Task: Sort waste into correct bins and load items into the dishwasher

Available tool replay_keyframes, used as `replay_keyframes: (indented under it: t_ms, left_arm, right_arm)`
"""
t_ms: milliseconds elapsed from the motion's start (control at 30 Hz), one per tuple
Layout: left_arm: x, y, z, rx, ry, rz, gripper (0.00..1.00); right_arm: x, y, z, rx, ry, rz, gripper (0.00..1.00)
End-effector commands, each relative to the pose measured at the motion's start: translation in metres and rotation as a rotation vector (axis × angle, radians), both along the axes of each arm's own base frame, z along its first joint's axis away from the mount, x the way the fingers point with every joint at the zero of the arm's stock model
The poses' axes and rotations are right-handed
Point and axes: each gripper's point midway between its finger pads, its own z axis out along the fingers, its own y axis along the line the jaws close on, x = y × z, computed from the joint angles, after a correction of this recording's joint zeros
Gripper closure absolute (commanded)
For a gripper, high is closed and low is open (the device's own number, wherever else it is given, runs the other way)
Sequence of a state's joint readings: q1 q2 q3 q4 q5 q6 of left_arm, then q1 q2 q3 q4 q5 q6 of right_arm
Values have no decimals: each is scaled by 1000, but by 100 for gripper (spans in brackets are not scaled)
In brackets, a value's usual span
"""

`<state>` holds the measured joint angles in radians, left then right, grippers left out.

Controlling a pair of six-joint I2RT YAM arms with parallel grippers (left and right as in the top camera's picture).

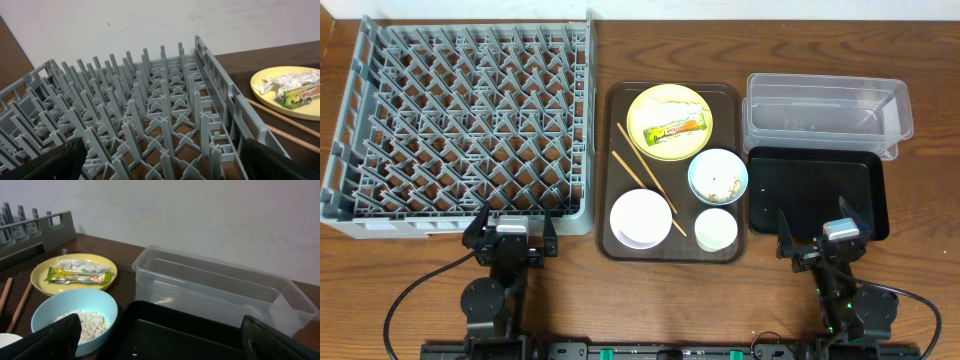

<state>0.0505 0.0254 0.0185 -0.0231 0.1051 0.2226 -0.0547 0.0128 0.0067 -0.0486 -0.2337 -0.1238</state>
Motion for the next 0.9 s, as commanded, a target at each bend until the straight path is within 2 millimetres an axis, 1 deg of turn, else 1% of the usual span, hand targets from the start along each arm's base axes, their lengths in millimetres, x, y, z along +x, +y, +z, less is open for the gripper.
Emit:
replay_keyframes:
  t_ms: [0,167,267,367,400,433,500,533,633,733,867]
  left_arm:
    - [-1,-3,-16,8,50,-20,1]
    - [-1,-3,-16,8,50,-20,1]
    - [-1,-3,-16,8,50,-20,1]
    - [-1,-3,-16,8,50,-20,1]
    - [-1,-3,-16,8,50,-20,1]
    - [-1,-3,-16,8,50,-20,1]
    - [-1,-3,-16,8,50,-20,1]
    - [-1,-3,-16,8,50,-20,1]
    - [-1,-3,-16,8,50,-20,1]
    - [-1,-3,-16,8,50,-20,1]
    - [-1,-3,-16,8,50,-20,1]
  right_arm:
    - [0,-1,-1,-51,-8,-10,1]
    - [0,-1,-1,-50,-7,-10,1]
    - [0,-1,8,-73,-48,-8,1]
    - [1,-2,7,-79,-45,-17,1]
    - [1,-7,12,-83,-62,-45,1]
    - [1,-8,20,-77,-94,-49,1]
    - [0,-1,33,-39,-144,-11,1]
    - [-2,4,37,-34,-159,17,1]
    - [-3,7,40,-35,-174,34,1]
    - [-7,17,54,-37,-234,96,1]
    - [-11,19,69,58,-248,115,1]
